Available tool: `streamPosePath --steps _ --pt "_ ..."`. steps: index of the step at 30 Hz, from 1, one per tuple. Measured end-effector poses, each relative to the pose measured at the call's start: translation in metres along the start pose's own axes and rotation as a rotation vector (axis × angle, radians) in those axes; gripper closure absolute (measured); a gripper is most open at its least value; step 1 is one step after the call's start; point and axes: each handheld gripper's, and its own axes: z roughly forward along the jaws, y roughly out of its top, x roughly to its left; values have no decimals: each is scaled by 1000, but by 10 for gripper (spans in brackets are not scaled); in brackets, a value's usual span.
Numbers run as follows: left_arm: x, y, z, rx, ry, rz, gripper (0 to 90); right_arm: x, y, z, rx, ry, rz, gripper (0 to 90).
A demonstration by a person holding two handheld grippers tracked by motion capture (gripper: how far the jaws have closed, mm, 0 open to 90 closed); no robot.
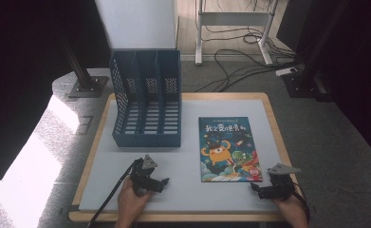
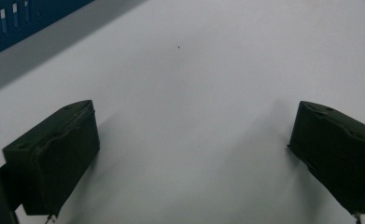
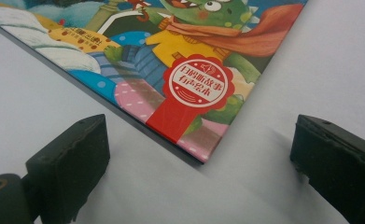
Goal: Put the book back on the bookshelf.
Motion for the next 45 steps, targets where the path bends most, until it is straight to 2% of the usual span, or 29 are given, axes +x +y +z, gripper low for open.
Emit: streamPosePath --steps 17,24,26,30,31,33,35,36,41,42,45 --pt "0 1 1 4 -7 -1 1 0 1 0 12 -3 -4 40" --pt "1 9 7 5 -12 13 0 0 2 0 14 -2 2 38" --pt "1 12 9 6 -26 12 0 0 3 0 18 -1 5 33" --pt "-4 22 12 -2 -44 39 0 -1 6 0 21 -5 13 0" --pt "-6 24 13 -4 -49 43 0 -2 8 -2 3 -6 11 0" --pt "-10 32 16 8 -50 81 0 -4 10 -4 -5 -4 13 0" --pt "-12 35 18 4 -56 92 0 -5 11 -4 -12 -6 12 0" --pt "-15 41 20 17 -67 114 0 -7 13 -6 -20 -3 14 0" --pt "-21 53 26 12 -81 141 0 -11 20 -5 -33 2 13 0" --pt "-23 58 30 10 -95 136 0 -11 21 -5 -34 3 11 0" --pt "-26 63 36 13 -90 157 0 -13 27 -3 -34 7 6 0"
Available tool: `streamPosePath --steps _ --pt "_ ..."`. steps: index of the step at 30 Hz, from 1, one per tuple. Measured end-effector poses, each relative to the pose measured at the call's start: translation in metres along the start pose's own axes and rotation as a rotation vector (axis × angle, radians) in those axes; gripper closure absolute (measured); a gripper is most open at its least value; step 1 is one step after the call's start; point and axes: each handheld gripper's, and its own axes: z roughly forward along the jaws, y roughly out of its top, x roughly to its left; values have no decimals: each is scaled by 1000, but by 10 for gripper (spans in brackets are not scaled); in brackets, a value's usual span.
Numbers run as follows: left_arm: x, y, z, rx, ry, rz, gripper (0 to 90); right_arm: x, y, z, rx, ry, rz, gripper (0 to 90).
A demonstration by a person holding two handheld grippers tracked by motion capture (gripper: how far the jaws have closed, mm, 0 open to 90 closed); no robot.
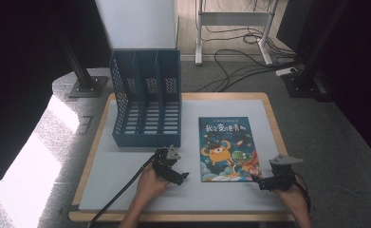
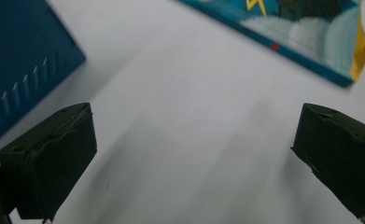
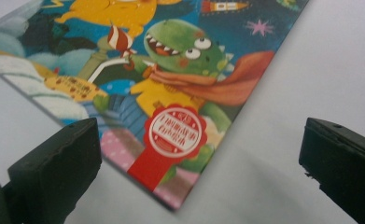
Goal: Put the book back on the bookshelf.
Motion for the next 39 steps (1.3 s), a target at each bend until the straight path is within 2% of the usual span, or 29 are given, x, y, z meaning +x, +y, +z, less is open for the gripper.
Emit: streamPosePath --steps 4,9,12,15,17,20,23,26,28,38,39 --pt "-5 14 15 26 1 30 0 -2 8 6 2 9 -9 0" --pt "-8 25 27 17 10 53 0 -4 16 14 4 23 -18 0" --pt "-7 27 31 13 11 53 0 -9 20 21 10 21 -15 0" --pt "-5 29 37 -14 14 41 0 -13 24 29 18 21 -11 0" --pt "-4 30 41 5 16 55 0 -16 26 34 21 17 -11 0" --pt "-5 32 43 0 10 56 0 -18 28 41 31 18 -10 0" --pt "-6 36 47 -8 -8 76 0 -19 30 51 41 32 -14 0" --pt "-6 36 47 -9 -13 74 0 -20 30 55 40 48 -7 0" --pt "-8 36 48 -16 -20 70 0 -21 29 58 39 96 4 0" --pt "-20 41 52 -39 -79 91 0 -27 34 61 57 82 8 0" --pt "-23 43 54 -49 -105 87 0 -28 35 62 59 82 10 0"
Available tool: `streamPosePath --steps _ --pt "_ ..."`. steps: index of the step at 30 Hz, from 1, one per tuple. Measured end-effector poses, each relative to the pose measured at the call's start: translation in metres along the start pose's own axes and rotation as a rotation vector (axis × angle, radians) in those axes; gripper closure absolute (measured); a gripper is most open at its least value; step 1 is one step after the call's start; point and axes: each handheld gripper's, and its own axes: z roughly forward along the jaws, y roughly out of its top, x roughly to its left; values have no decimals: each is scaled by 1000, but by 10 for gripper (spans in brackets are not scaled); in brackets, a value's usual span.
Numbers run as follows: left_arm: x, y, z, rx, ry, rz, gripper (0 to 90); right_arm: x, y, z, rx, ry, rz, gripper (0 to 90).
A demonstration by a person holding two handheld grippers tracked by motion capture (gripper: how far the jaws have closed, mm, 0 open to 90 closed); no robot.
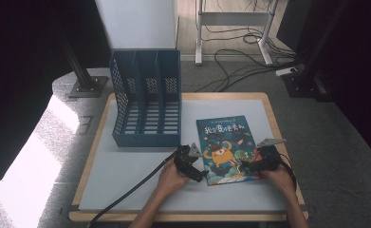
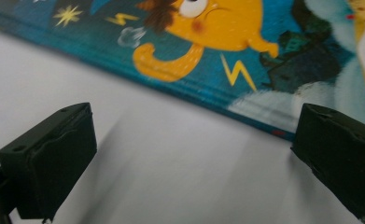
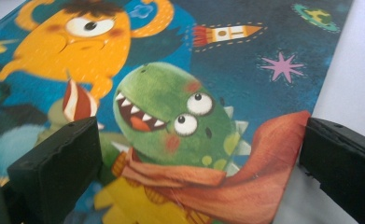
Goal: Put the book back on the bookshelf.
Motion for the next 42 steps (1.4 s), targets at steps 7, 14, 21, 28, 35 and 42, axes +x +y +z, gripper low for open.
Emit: streamPosePath --steps 7,14,21,28,35,42 --pt "-3 4 6 0 -50 3 0 -6 10 6 27 -6 -6 0" --pt "-7 9 11 6 -90 18 0 -11 21 16 27 -3 -18 0" --pt "-12 13 14 6 -97 39 0 -14 29 23 37 3 -26 0" --pt "-14 12 14 22 -90 14 0 -16 31 24 38 8 -22 11" --pt "-14 11 14 23 -88 14 0 -30 31 17 36 27 44 131" --pt "-15 11 14 24 -87 14 0 -35 33 8 37 107 177 137"
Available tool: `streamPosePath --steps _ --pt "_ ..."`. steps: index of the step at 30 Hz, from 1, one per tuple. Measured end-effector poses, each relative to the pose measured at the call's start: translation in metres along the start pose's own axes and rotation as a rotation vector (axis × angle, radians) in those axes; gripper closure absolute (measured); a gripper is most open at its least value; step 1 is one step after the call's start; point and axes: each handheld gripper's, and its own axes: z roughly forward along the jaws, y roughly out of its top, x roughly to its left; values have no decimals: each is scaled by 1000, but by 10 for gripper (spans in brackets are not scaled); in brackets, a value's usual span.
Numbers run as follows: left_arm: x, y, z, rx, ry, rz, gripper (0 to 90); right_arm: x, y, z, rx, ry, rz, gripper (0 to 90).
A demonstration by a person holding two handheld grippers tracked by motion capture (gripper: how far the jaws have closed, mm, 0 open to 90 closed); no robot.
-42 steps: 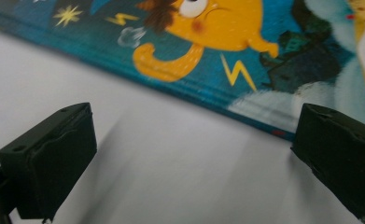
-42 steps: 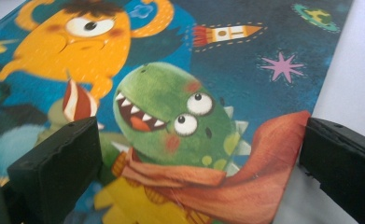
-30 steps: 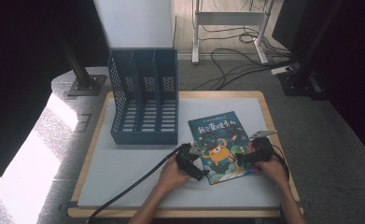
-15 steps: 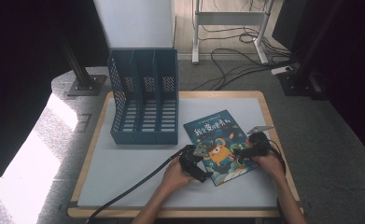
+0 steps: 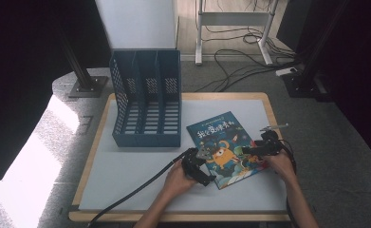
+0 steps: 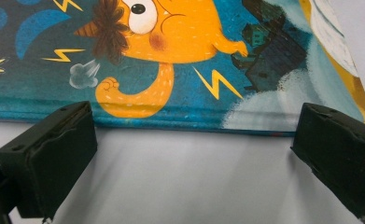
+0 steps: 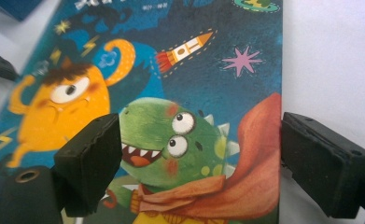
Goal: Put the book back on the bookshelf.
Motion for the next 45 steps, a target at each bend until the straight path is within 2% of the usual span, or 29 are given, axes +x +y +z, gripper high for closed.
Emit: streamPosePath --steps 5,11,13,16,18,20,21,22,23,24,27,28,30,35,39,45 --pt "0 0 0 0 0 0 0 0 3 -9 -14 31 24 143" --pt "0 0 0 0 0 0 0 -1 2 -19 30 43 23 189" --pt "0 0 0 0 0 1 0 -2 -1 -23 51 69 17 236" --pt "0 0 0 -1 -1 -1 0 -1 -1 -31 42 69 -20 304" --pt "0 0 0 -1 -1 -2 0 0 3 -38 38 70 -70 362" --pt "0 0 0 -1 -2 -2 0 2 6 -42 30 61 -114 399" --pt "0 0 0 -1 -2 -2 0 2 6 -42 30 61 -114 399" --pt "0 0 0 -2 -2 -2 0 4 8 -45 23 50 -152 432" --pt "0 0 0 -2 -2 -2 0 4 8 -45 23 50 -152 432" --pt "0 0 0 -1 -2 -2 0 4 10 -49 12 65 -177 448" --pt "0 0 0 -2 -2 -3 0 4 15 -51 -11 110 -183 465" --pt "0 0 0 0 -2 0 0 4 15 -51 -11 110 -183 465" --pt "0 0 0 1 -1 1 0 10 24 -48 -22 162 -191 476" --pt "0 0 0 1 2 4 0 15 33 -50 -13 175 -209 499" --pt "0 0 0 1 2 3 0 17 34 -55 -39 204 -248 538" --pt "-1 0 0 2 4 5 0 18 35 -59 -36 209 -252 555"
